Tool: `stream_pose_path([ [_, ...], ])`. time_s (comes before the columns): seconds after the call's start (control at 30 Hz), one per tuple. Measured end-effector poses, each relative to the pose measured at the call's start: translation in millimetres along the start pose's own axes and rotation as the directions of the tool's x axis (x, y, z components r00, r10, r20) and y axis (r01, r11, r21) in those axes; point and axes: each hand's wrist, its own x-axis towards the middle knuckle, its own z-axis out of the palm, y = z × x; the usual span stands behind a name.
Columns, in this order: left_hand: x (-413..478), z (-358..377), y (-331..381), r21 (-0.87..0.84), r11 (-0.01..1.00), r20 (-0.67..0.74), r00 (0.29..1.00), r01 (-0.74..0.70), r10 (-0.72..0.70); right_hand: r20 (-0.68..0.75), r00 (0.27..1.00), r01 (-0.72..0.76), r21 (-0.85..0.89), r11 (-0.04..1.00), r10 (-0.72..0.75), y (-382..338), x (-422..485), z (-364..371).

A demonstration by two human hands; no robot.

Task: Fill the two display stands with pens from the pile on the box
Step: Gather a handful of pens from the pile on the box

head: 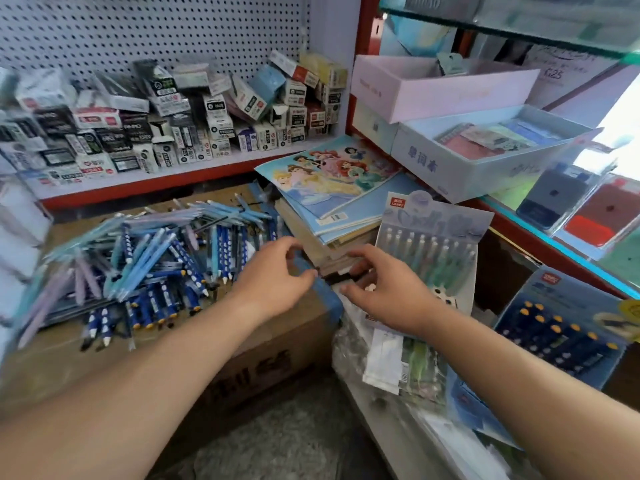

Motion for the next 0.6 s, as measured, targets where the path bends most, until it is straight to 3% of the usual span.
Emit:
stream_pose_path([
  [0.23, -40.7, -81.0, -51.9, 0.063, 0.981, 0.03, 0.982, 0.185, -0.187, 0.175, 0.967, 0.202, -0.088, 0.975, -0.184, -42.7, 21.8, 47.1],
  [0.4, -73.8, -117.8, -89.9, 0.17, 0.957, 0.057, 0.967, 0.236, -0.248, 0.266, 0.925, 0.31, -0.112, 0.944, -0.272, -81.8, 39.5, 82.4],
  [0.6, -95.7, -136.5, -135.6, 0.232, 0.929, 0.042, 0.951, 0.288, -0.306, 0.354, 0.853, 0.488, -0.287, 0.824, -0.382, -113.6, 54.5, 124.9],
])
